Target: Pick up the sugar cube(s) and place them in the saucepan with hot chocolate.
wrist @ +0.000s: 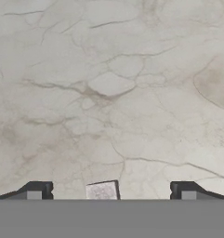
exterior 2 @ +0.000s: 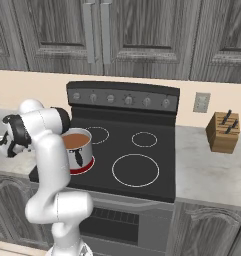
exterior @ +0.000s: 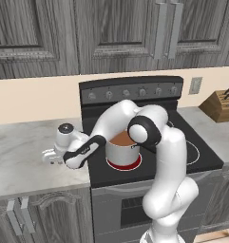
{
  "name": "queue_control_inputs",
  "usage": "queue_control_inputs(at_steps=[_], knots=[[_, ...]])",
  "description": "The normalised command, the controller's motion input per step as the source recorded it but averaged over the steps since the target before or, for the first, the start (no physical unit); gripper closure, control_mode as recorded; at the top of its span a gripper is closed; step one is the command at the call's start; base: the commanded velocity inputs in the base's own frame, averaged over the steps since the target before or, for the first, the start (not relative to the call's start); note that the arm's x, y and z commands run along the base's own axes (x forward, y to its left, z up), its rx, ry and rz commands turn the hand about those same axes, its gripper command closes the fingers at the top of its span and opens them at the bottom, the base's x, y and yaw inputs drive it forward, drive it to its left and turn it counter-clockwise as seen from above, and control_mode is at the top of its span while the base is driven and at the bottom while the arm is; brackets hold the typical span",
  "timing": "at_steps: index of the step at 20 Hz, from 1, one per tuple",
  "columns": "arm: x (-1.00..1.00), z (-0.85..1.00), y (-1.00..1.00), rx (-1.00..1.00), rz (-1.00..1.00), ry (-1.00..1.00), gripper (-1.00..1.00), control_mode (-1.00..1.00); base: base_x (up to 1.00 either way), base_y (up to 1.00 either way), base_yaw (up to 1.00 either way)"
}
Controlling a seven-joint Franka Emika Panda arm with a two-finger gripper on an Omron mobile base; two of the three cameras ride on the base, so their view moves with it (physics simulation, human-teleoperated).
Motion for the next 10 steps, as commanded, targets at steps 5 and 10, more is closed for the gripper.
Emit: queue_control_inputs(at_steps=[5, 10], knots=[[0.0, 0.0, 0.1, 0.0, 0.0, 0.0, -1.0, -1.0, 0.0, 0.0, 0.0], [-0.02, -0.01, 0.11, 0.0, 0.0, 0.0, -1.0, -1.0, 0.0, 0.0, 0.0]])
